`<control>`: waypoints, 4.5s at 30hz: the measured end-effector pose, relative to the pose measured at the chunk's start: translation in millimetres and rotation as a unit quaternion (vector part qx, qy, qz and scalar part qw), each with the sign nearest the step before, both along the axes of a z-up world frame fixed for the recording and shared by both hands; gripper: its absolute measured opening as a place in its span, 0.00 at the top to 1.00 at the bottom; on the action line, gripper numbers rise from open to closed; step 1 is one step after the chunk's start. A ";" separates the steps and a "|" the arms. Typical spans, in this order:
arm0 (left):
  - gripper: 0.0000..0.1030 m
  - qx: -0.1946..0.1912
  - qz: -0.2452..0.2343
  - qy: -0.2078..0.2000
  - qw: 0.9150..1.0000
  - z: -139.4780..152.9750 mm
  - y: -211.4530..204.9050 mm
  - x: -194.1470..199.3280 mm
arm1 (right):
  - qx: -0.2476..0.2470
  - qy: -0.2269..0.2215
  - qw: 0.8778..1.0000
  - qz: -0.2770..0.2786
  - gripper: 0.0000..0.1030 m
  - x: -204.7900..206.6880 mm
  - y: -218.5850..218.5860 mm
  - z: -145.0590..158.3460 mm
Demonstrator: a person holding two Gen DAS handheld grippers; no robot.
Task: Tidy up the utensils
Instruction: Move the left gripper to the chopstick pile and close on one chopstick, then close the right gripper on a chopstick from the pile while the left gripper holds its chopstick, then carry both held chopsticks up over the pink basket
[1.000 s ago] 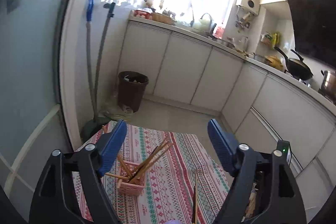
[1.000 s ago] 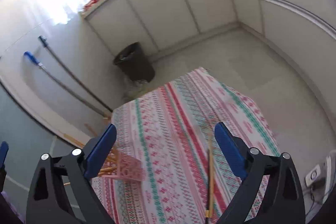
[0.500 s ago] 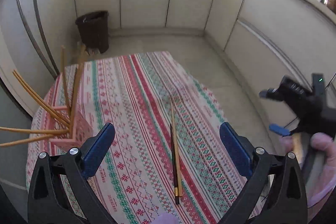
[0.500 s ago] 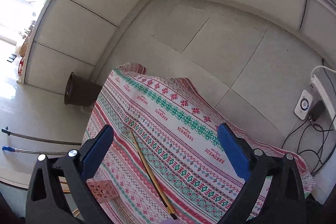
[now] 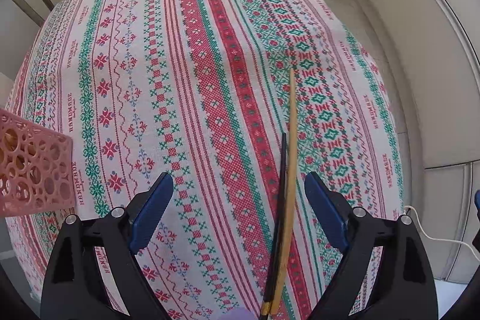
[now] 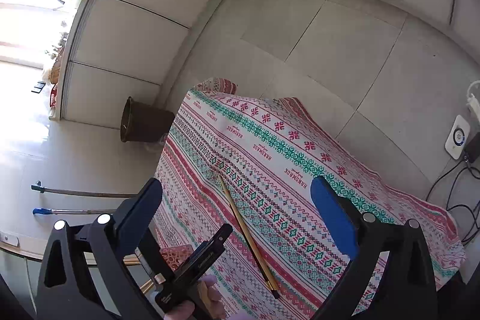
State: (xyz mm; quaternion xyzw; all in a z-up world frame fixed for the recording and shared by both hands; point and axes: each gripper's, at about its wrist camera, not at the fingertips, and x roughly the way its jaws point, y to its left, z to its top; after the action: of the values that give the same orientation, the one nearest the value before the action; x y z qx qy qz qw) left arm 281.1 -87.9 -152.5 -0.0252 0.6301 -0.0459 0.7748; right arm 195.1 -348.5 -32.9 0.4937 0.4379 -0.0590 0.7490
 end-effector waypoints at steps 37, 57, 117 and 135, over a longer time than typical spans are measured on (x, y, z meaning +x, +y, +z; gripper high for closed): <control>0.97 0.024 -0.081 -0.052 0.995 18.1 8.8 -66.6 | -0.209 0.051 0.967 0.135 0.07 89.3 99.6 -38.9; 0.97 -0.036 -0.067 -0.179 0.981 120.9 78.1 -142.5 | -0.369 0.050 0.889 0.267 0.58 129.5 204.2 -107.1; 0.70 0.043 0.066 -0.026 0.997 6.5 90.9 -70.6 | -0.229 -0.225 0.922 0.217 0.94 -3.7 133.0 129.8; 0.96 -0.100 0.011 -0.177 0.979 123.6 92.1 -155.9 | -0.203 -0.249 0.917 0.235 0.94 -17.4 136.1 146.0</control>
State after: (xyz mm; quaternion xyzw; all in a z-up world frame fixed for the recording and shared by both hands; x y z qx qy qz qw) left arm 125.2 4.1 -28.9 -0.1008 0.4748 -0.1034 0.8682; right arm 177.7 -212.4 113.1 0.2120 0.3196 0.1560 0.9103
